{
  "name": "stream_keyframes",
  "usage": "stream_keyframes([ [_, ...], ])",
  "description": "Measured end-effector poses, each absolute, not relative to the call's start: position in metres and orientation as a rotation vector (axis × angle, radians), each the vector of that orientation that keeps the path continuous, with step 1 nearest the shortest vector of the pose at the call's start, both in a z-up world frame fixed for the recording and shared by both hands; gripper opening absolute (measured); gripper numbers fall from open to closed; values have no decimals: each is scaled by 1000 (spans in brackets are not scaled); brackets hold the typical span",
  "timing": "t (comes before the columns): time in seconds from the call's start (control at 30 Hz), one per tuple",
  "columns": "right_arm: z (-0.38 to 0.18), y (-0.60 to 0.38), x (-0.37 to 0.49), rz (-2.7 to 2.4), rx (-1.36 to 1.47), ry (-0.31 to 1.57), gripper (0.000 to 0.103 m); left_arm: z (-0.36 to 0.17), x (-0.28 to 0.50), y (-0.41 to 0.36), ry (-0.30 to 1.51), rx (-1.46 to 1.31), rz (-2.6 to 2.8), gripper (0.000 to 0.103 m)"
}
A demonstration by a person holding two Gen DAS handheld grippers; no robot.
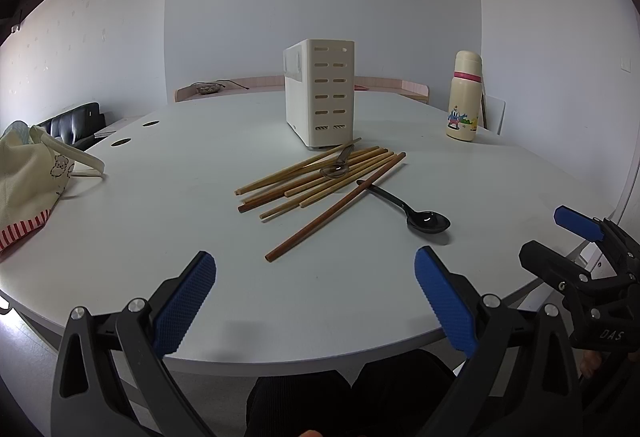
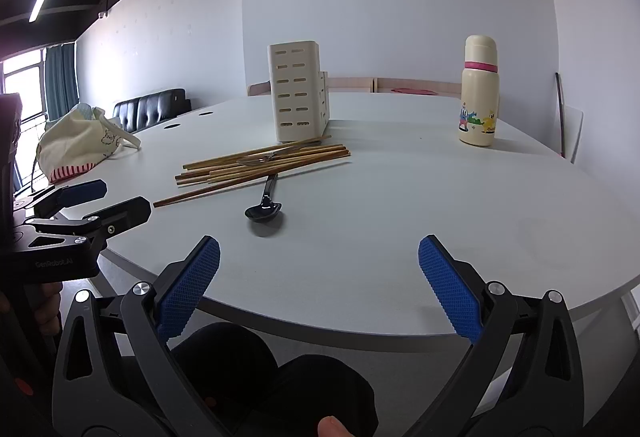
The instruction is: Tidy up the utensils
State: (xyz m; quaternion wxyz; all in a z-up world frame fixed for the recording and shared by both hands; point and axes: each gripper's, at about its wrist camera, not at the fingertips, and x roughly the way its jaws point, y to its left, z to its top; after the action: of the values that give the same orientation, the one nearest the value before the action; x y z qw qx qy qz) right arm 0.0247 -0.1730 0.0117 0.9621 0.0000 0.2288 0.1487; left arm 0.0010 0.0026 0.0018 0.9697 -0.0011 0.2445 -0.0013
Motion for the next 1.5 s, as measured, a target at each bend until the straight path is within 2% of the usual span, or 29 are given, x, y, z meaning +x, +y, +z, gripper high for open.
stream_keyframes([
  [1.5,11,-170,24,298,-7,466,95,3,2,2,497,-2,-4,98],
])
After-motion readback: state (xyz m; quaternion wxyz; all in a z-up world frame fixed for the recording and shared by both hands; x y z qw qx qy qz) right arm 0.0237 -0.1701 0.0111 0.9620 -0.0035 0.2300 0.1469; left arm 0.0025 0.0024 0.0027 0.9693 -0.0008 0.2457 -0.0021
